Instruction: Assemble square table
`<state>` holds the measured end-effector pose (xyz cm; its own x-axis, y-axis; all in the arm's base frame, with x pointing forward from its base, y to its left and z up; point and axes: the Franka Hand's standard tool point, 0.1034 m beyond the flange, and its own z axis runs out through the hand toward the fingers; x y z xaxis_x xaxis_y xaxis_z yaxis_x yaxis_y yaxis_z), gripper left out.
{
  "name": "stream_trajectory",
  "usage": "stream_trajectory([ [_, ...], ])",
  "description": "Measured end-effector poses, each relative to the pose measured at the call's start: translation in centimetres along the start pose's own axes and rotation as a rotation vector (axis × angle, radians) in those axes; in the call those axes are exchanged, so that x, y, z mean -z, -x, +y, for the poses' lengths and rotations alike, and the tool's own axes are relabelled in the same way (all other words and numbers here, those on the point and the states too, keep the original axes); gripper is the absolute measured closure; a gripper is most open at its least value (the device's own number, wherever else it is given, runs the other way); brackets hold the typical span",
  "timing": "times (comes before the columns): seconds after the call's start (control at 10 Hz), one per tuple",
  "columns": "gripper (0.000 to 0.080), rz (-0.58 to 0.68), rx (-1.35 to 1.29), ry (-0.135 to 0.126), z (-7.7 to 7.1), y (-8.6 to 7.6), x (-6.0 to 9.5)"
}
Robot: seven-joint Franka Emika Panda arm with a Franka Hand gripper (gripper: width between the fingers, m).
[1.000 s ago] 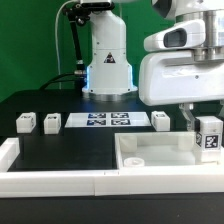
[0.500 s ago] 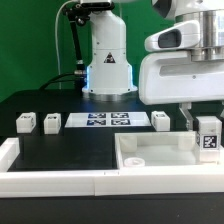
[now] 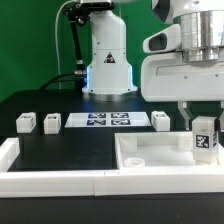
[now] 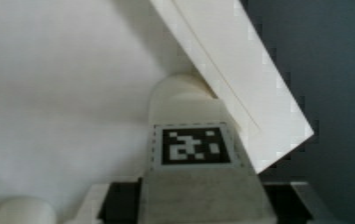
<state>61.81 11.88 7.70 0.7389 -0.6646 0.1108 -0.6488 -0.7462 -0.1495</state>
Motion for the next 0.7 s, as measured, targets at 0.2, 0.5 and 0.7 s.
stream_trajectory([
  [0.2, 0.0507, 0.003, -0.207, 0.006, -0.04, 0.09, -0.03],
  [0.5, 0.0506, 0.002, -0.352, 0.013, -0.04, 0.04, 0.0],
  [0.7, 0.0506, -0.003, -0.423, 0.01, -0.12, 0.16, 0.0],
])
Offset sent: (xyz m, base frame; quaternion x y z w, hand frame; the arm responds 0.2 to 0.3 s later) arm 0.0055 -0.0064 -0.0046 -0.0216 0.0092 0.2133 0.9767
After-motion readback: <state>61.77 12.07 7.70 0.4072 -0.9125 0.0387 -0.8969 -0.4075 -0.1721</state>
